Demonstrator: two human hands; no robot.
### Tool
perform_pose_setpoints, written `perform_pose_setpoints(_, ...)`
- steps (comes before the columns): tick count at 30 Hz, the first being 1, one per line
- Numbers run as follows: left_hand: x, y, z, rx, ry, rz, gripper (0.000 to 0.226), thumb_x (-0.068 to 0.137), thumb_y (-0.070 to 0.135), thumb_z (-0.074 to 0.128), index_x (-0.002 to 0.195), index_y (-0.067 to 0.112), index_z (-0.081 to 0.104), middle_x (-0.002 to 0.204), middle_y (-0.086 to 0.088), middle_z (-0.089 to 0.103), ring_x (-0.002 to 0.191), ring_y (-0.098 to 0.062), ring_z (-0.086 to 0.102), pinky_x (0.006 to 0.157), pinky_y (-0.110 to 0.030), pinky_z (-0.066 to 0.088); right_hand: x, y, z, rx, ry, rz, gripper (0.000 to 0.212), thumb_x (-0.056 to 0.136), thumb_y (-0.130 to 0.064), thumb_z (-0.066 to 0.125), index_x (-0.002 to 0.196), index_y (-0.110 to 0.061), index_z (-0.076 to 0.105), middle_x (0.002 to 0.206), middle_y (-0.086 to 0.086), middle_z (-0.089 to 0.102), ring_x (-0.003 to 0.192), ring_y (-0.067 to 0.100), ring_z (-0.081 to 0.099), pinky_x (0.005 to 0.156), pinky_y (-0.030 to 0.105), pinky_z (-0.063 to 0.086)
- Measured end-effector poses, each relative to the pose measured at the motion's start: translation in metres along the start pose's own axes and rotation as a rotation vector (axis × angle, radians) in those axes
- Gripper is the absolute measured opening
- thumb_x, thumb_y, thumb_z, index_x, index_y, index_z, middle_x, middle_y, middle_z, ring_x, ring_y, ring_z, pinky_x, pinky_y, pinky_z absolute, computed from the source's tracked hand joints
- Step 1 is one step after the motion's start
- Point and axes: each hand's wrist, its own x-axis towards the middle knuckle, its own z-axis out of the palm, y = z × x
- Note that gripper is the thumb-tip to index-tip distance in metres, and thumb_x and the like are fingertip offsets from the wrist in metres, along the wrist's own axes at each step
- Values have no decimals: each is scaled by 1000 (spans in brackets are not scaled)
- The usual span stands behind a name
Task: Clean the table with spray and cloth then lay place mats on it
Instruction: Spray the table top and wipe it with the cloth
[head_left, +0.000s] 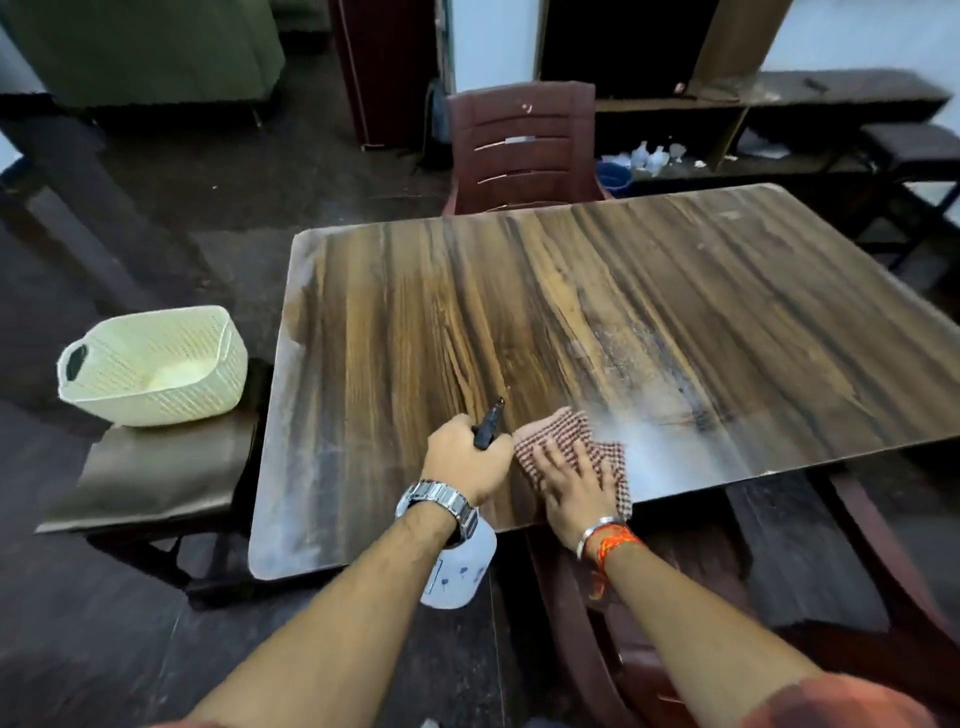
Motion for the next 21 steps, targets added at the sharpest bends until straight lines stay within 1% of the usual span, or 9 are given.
perform_pose_setpoints(3,18,14,-2,25,-75,32,25,65,40,55,65,16,50,66,-1,59,52,-19,51,47,-26,35,-2,4,-5,58,-11,-19,55,96,-36,36,145,-50,16,156,-26,6,146,11,-9,113,41,-13)
perform_pose_setpoints(5,32,25,1,55,-119,59,26,64,41,53,63,15,48,64,-3,59,51,-23,50,48,-28,39,-2,5,-6,47,-8,-20,56,96,-37,35,145,-53,13,155,-29,1,145,9,-12,112,39,-16)
perform_pose_setpoints(8,52,35,8,103,-159,91,27,64,41,52,62,14,45,62,-3,57,51,-22,47,48,-29,39,4,9,-4,58,16,16,56,95,-41,29,144,-55,6,153,-31,-5,144,7,-15,111,36,-19)
perform_pose_setpoints(11,81,39,14,102,-224,53,24,65,39,53,66,15,46,66,-2,57,51,-21,48,50,-28,40,33,30,-16,91,91,194,53,97,-45,23,145,-53,2,155,-28,-5,144,7,-13,114,40,-14)
perform_pose_setpoints(14,114,41,12,159,-252,60,24,70,38,55,70,15,49,69,-3,59,54,-20,50,50,-28,36,69,69,-40,119,149,383,53,98,-44,20,148,-46,1,156,-23,-6,146,14,-10,115,46,-9)
perform_pose_setpoints(16,133,40,8,161,-246,62,23,72,37,57,70,15,51,69,-2,61,54,-19,51,49,-27,34,89,103,-54,146,193,548,55,98,-42,22,150,-39,3,158,-19,-5,147,17,-9,115,49,-7)
perform_pose_setpoints(19,168,46,1,169,-227,33,21,71,37,58,72,17,54,69,-3,64,56,-20,58,50,-27,37,125,142,-74,173,287,791,58,97,-37,26,152,-31,8,160,-13,-1,147,23,-8,117,52,-3)
perform_pose_setpoints(20,179,48,-2,171,-222,29,21,72,37,58,72,17,55,69,-3,65,57,-21,59,50,-27,37,140,147,-81,196,296,840,59,96,-37,27,152,-29,9,160,-12,-1,147,24,-7,117,52,-3)
perform_pose_setpoints(21,189,50,-4,175,-216,32,21,72,37,58,73,17,56,70,-3,65,57,-22,60,50,-27,37,157,149,-87,237,263,847,59,97,-36,29,152,-25,12,160,-10,2,147,26,-3,117,50,-2)
